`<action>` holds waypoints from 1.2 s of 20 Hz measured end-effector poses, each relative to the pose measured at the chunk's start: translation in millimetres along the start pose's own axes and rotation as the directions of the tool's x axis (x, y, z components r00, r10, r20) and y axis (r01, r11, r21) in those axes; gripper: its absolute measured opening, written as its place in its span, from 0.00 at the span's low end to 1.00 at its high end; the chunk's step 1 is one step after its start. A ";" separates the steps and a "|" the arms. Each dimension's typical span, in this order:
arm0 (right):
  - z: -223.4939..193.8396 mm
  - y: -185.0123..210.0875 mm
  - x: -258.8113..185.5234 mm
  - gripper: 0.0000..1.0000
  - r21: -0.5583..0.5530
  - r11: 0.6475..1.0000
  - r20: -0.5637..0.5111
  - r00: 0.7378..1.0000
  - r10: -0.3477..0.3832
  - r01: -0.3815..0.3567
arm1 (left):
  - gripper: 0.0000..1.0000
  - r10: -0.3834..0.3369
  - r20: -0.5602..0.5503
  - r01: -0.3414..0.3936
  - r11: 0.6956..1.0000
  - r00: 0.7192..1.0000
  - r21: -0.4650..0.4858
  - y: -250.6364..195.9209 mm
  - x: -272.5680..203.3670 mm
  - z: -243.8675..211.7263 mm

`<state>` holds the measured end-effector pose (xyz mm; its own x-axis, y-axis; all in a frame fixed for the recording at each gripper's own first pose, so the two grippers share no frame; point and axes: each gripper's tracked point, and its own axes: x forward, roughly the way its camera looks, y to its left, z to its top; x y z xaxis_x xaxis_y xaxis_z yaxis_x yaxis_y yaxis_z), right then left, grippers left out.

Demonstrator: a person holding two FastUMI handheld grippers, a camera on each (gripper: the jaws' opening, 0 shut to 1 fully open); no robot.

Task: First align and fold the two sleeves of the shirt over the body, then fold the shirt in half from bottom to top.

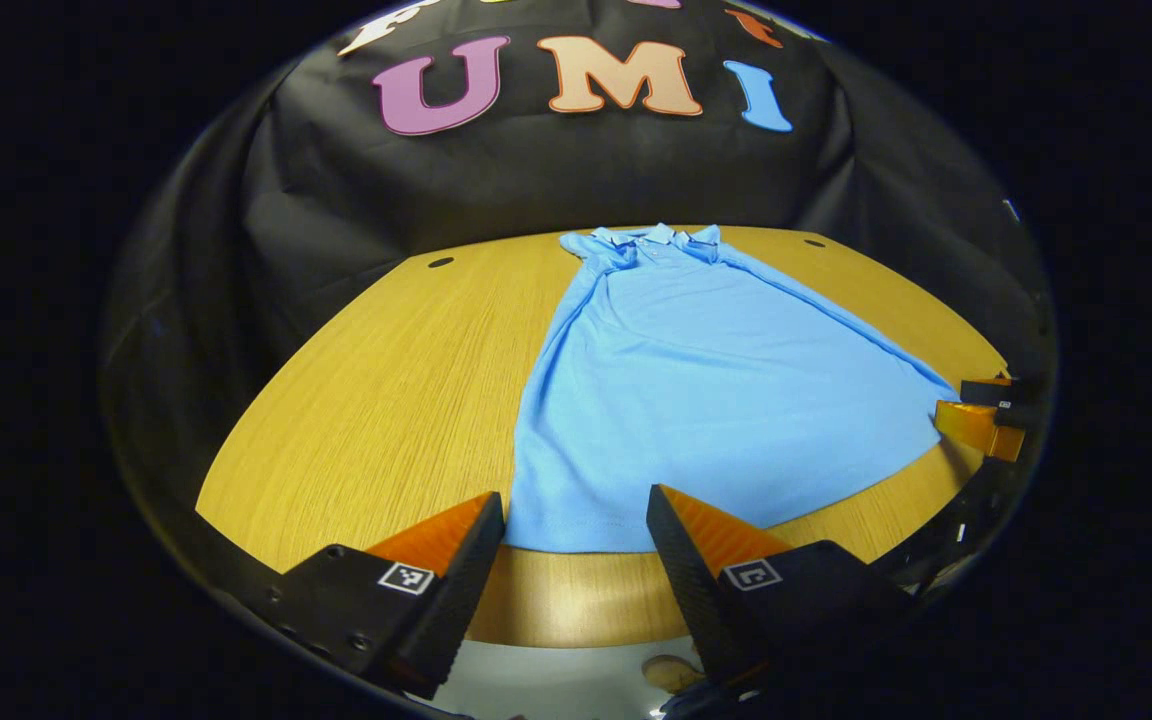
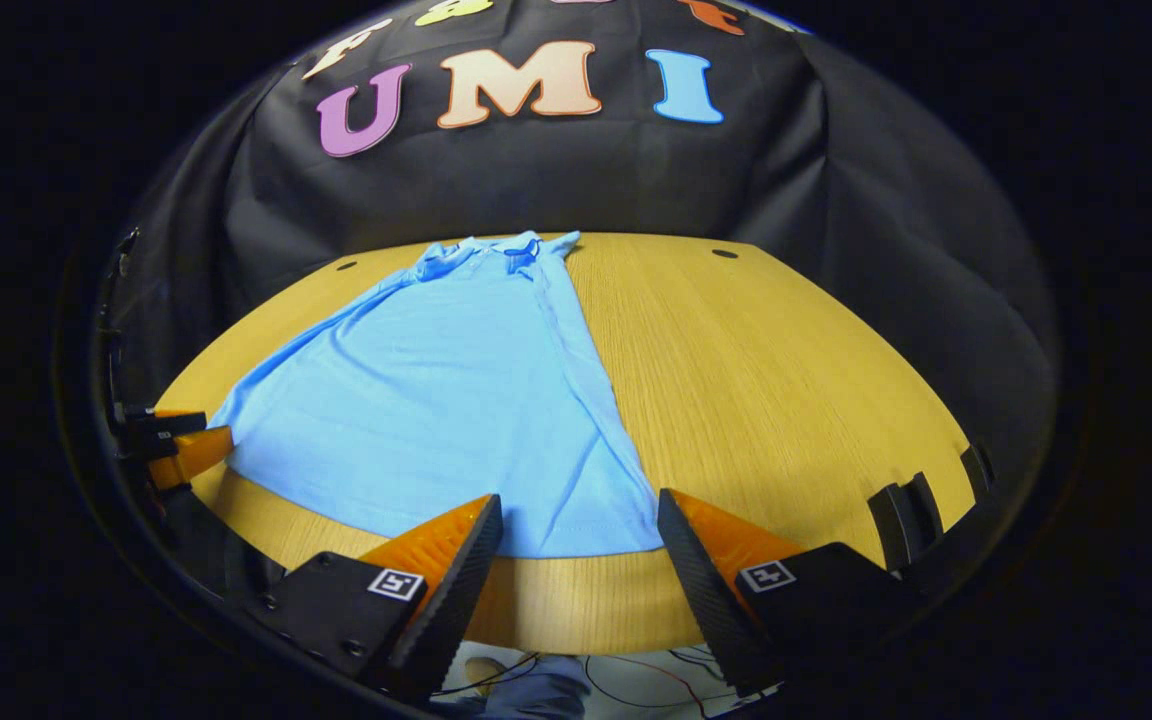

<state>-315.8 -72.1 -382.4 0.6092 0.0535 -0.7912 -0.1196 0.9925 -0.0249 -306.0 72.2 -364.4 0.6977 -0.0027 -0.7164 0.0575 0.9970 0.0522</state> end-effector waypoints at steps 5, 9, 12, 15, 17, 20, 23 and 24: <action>-1.9 12.5 0.5 0.80 -0.024 0.999 -0.001 0.999 0.045 -0.045 | 0.71 -0.062 0.022 0.062 0.997 0.998 -0.033 -18.6 1.2 0.3; -1.9 29.9 1.2 0.15 -0.080 0.995 -0.006 0.998 0.066 -0.067 | 0.14 -0.066 0.042 0.065 0.997 0.997 0.031 -29.7 1.9 1.2; 0.4 32.4 0.1 0.03 -0.045 0.996 -0.031 0.996 0.080 -0.081 | 0.01 -0.010 -0.002 0.010 0.995 1.000 0.099 -30.6 4.4 0.9; 5.6 30.2 3.8 0.03 -0.018 0.997 -0.052 0.995 0.080 -0.081 | 0.00 -0.032 -0.019 0.034 0.995 0.999 0.093 -34.7 7.2 9.8; 19.3 30.4 1.4 0.03 -0.003 0.997 -0.031 0.996 0.083 -0.083 | 0.00 -0.057 -0.030 0.058 0.998 0.998 0.039 -37.1 5.6 16.4; 42.6 34.5 3.3 0.02 -0.003 0.995 0.003 0.995 0.099 -0.099 | 0.00 -0.048 0.018 0.048 0.999 0.999 0.013 -28.0 6.7 46.8; 76.7 38.6 8.1 0.02 -0.002 0.993 0.051 0.992 0.115 -0.115 | 0.00 -0.059 0.050 0.058 0.998 0.997 0.016 -24.7 14.4 75.8; 89.1 38.8 10.5 0.02 0.006 0.993 0.066 0.991 0.119 -0.120 | 0.00 -0.052 0.051 0.052 0.999 0.997 0.013 -22.3 16.8 83.6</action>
<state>-244.2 -23.2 -337.3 0.6406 0.1788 -0.7467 -0.1872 0.9795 0.0739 -235.9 43.4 -319.4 0.7295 -0.0587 -0.6814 0.1029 0.9944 0.0245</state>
